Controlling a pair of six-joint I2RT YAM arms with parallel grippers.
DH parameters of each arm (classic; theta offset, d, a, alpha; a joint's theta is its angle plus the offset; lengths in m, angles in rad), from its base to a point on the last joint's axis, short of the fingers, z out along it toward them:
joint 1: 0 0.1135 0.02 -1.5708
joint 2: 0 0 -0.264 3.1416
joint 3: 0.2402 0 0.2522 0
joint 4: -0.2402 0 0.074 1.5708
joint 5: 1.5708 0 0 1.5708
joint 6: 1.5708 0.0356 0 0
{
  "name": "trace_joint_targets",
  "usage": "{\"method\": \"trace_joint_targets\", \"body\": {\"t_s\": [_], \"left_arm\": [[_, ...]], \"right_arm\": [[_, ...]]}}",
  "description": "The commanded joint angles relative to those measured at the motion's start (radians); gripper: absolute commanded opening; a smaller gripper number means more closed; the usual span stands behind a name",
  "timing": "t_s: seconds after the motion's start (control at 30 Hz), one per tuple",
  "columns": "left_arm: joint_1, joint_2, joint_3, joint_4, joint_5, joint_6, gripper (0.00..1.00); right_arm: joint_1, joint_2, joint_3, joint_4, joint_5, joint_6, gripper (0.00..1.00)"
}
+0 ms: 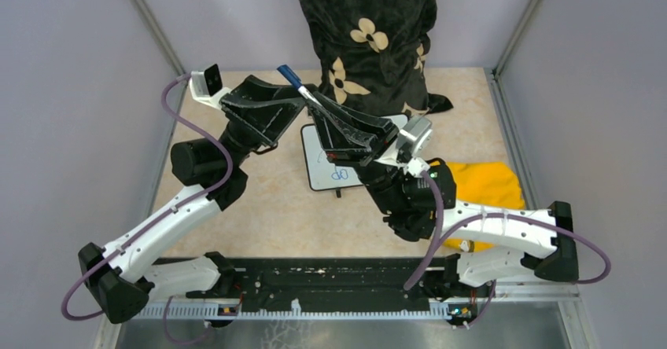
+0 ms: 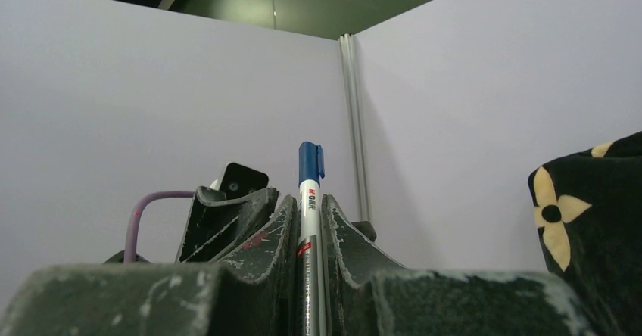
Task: Write a sentence on the whiteboard
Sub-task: Close the whiteboard marker at the center of the board.
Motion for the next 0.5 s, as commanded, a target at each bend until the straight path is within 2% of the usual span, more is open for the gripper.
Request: {"method": "trace_joint_targets", "body": {"t_s": [0.0,0.23,0.47], "left_arm": [[-0.003,-0.041,-0.014,-0.008,0.005,0.057,0.6],[-0.002,-0.048,-0.013,-0.004,0.009,0.05,0.51],[-0.002,-0.026,0.005,-0.003,0.041,0.034,0.52]], "right_arm": [[0.001,-0.074,-0.018,-0.019,-0.033,0.041,0.0],[0.002,-0.091,-0.05,-0.034,-0.051,0.062,0.0],[0.001,-0.085,-0.045,-0.049,-0.065,0.076,0.0]]}}
